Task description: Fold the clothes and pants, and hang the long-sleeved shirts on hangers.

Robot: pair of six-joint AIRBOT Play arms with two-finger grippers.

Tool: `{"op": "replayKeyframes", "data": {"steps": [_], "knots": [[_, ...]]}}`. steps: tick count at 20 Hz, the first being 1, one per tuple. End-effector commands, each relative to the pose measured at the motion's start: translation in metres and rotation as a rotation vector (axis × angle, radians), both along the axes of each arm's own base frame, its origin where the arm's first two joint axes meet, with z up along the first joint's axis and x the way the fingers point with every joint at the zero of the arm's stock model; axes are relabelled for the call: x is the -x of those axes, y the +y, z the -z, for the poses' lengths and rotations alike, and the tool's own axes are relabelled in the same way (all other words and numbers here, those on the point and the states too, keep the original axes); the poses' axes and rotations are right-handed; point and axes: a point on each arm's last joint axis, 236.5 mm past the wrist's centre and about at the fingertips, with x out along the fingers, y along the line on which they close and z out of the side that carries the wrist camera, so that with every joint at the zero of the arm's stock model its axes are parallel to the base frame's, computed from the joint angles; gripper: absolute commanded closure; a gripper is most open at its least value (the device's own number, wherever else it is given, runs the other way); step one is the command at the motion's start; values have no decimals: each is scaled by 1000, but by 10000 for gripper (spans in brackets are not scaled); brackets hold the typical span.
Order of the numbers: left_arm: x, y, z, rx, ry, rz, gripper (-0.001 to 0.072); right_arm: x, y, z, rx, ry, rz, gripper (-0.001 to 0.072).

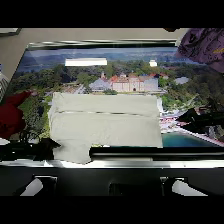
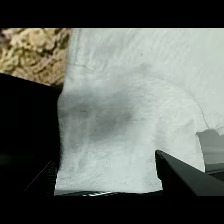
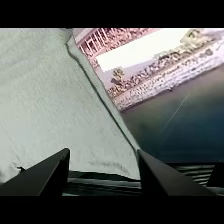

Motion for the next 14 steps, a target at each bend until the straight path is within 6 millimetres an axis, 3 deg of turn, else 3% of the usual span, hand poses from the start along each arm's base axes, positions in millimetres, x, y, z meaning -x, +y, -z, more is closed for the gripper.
{"op": "replayKeyframes", "data": {"steps": [1,2,3,4,5,6,7,8,9,11,14], "knots": [[8,-9,0,27,30,18,45,-3,-3,1,11,-10,9,234],[9,-10,0,30,34,22,57,-4,-3,1,15,-12,11,234],[10,-11,-1,33,36,24,181,-4,-4,1,17,-15,12,234],[10,-11,-1,34,36,25,375,-5,-4,2,20,-18,12,235],[10,-11,-1,34,36,24,521,-5,-5,2,22,-20,13,235],[10,-11,-1,34,37,24,599,-5,-5,2,22,-20,13,235],[10,-11,-1,34,36,24,601,-4,-5,2,23,-15,10,236],[10,-11,-1,34,36,25,673,0,-4,3,20,-2,0,237],[10,-11,-1,33,36,24,685,5,-1,6,12,17,-8,247],[9,-10,-1,31,34,24,685,26,2,25,15,86,-33,265],[9,-10,-1,32,34,24,685,53,24,53,-54,136,-71,258]]}}
